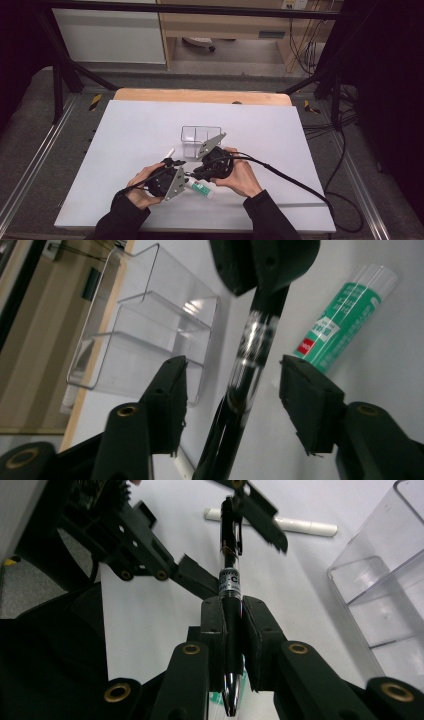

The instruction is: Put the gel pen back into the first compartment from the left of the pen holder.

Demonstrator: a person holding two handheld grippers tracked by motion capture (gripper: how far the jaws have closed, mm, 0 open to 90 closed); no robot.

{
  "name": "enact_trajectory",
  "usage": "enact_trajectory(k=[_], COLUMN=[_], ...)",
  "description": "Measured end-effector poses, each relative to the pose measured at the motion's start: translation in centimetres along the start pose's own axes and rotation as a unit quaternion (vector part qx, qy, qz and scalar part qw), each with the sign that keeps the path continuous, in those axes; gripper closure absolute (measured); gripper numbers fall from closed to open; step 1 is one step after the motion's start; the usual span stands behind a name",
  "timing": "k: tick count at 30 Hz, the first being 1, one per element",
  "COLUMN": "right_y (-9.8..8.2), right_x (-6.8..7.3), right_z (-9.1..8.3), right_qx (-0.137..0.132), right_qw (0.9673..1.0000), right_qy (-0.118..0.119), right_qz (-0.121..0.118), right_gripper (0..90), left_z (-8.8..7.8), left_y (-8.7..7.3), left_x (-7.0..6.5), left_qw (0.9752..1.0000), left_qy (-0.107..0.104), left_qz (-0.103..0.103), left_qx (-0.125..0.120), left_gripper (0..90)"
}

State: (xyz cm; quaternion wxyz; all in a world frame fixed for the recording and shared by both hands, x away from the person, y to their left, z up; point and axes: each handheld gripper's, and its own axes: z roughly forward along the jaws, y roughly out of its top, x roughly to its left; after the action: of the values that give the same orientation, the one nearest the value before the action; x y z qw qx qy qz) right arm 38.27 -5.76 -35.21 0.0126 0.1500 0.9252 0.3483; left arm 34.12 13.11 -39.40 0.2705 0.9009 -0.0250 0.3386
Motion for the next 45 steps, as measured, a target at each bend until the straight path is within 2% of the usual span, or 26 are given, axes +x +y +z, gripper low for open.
enact_trajectory(k=[5, 9, 12, 20, 27, 30, 35, 41, 45], right_y=[0.0, 0.1, 0.1, 0.1, 0.1, 0.0, 0.0, -0.4, -1.2], right_x=[-0.1, -0.2, -0.2, -0.2, -0.2, -0.1, -0.1, -0.1, -0.5], right_z=[-0.1, -0.2, -0.3, -0.1, -0.1, -0.1, -0.3, -1.2, -1.8], right_qx=[0.003, 0.001, 0.003, 0.000, -0.002, -0.003, -0.010, -0.011, -0.028], right_qw=[1.0000, 0.9999, 0.9999, 0.9999, 0.9999, 0.9998, 0.9997, 0.9994, 0.9980], right_qy=[-0.005, -0.006, -0.013, -0.013, -0.010, -0.009, -0.010, -0.028, -0.048], right_qz=[0.004, 0.009, 0.008, 0.011, 0.014, 0.015, 0.020, 0.019, 0.031], right_gripper=[80.4, 80.4, 80.4, 80.4, 80.2, 80.0, 76.3, 66.3, 53.9], left_z=[0.4, 0.4, 0.4, 0.3, 0.3, 0.2, 0.2, 0.2, 0.2], left_y=[0.7, 0.9, 1.0, 1.3, 1.4, 1.4, 1.2, 0.1, -0.5], left_x=[-0.3, -0.4, -0.5, -0.7, -0.8, -0.8, -0.6, -0.2, -0.1], left_qw=[0.9989, 0.9977, 0.9970, 0.9954, 0.9947, 0.9951, 0.9965, 0.9986, 0.9994], left_qy=[0.011, 0.017, 0.019, 0.024, 0.024, 0.022, 0.022, 0.022, 0.021], left_qz=[0.045, 0.066, 0.074, 0.093, 0.100, 0.097, 0.080, 0.047, 0.023], left_qx=[0.001, -0.003, -0.005, -0.005, -0.004, -0.003, 0.001, 0.010, 0.015], left_gripper=[55.1, 63.8, 67.9, 73.9, 77.8, 78.1, 78.2, 78.2, 78.3])
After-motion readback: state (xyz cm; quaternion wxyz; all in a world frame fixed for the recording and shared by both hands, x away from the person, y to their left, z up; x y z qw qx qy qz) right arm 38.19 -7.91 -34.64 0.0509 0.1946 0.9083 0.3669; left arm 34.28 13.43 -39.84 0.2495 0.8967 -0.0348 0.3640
